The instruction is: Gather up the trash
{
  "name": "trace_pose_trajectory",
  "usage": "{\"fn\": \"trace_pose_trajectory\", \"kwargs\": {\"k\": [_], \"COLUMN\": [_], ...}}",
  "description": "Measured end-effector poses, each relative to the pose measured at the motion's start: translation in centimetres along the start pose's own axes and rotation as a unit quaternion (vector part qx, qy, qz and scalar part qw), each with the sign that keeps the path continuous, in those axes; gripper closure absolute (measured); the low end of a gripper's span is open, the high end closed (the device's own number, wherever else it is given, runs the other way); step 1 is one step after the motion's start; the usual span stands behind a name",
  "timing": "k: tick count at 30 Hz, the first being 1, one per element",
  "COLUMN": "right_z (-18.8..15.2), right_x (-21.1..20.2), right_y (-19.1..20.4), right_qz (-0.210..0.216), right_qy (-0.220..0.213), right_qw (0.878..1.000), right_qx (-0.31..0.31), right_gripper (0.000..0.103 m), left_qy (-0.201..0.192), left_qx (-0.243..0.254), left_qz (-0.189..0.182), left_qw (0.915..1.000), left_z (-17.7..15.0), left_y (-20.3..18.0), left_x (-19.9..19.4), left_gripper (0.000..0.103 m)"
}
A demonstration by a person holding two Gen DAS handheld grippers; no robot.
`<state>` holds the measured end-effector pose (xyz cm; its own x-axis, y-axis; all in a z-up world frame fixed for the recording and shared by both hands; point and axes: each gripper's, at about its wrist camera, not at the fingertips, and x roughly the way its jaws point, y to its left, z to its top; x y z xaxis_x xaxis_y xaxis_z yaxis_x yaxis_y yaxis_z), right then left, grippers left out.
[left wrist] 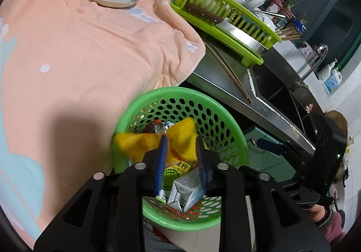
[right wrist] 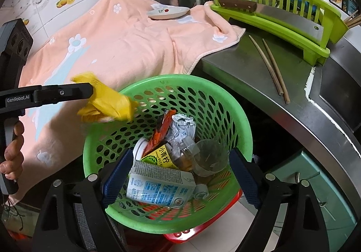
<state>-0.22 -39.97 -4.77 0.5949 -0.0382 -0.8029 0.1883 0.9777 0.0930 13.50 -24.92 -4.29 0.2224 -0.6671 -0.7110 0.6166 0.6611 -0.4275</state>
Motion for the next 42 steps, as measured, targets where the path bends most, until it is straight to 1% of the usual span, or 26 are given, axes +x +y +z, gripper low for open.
{"fn": "trace_pose_trajectory", "kwargs": {"k": [4,6,7,9,12,14,15,17,20,23,25,31,38,42], "right_z": [0.0,0.0,0.0,0.0,-0.1,-0.1,0.0,0.1,0.2,0.4,0.5,0.9,1.1,1.3], "right_x": [-0.1,0.0,0.0,-0.1,-0.1,-0.1,-0.2,-0.1,-0.2,-0.3,-0.3,-0.4,-0.5,-0.7], "right_y": [0.2,0.2,0.2,0.4,0.9,1.2,1.4,1.7,2.3,2.9,3.2,4.2,5.0,5.6], "right_qz": [0.000,0.001,0.001,0.002,0.005,0.006,0.006,0.005,0.008,0.008,0.005,0.011,0.021,0.017], "right_qy": [0.000,0.000,0.000,0.000,0.000,-0.001,-0.001,-0.001,-0.003,-0.005,-0.006,-0.011,-0.013,-0.016], "right_qw": [1.000,1.000,1.000,1.000,1.000,1.000,1.000,1.000,1.000,1.000,1.000,1.000,1.000,1.000], "right_qx": [0.000,0.000,0.000,0.000,-0.001,-0.003,-0.004,-0.008,-0.012,-0.015,-0.018,-0.017,-0.009,-0.013], "right_gripper": [0.019,0.019,0.019,0.019,0.019,0.018,0.018,0.018,0.017,0.017,0.015,0.014,0.013,0.013], "left_qy": [-0.002,-0.002,-0.004,-0.009,-0.016,-0.021,-0.023,-0.033,-0.050,-0.063,-0.073,-0.096,-0.109,-0.113], "left_qx": [-0.002,-0.003,-0.004,-0.004,-0.002,-0.001,0.000,0.005,0.016,0.016,0.014,0.015,0.007,0.002], "left_qz": [0.003,0.004,0.004,0.010,0.025,0.034,0.038,0.054,0.086,0.106,0.116,0.144,0.165,0.176], "left_qw": [1.0000,1.0000,1.0000,0.9999,0.9996,0.9992,0.9990,0.9980,0.9949,0.9922,0.9906,0.9847,0.9802,0.9780], "left_z": [-0.1,-0.1,-0.1,-0.2,-0.4,-0.5,-0.5,-0.6,-0.9,-0.9,-1.0,-1.2,-1.4,-1.8], "left_y": [0.1,0.2,0.4,0.5,0.9,1.2,1.2,1.4,1.6,2.0,2.3,2.9,3.6,4.2], "left_x": [0.0,-0.1,-0.2,-0.4,-1.0,-1.5,-1.7,-2.3,-3.4,-4.4,-5.1,-7.1,-8.5,-9.1], "left_gripper": [0.063,0.059,0.055,0.051,0.043,0.041,0.038,0.033,0.027,0.021,0.017,0.009,0.006,0.006]}}
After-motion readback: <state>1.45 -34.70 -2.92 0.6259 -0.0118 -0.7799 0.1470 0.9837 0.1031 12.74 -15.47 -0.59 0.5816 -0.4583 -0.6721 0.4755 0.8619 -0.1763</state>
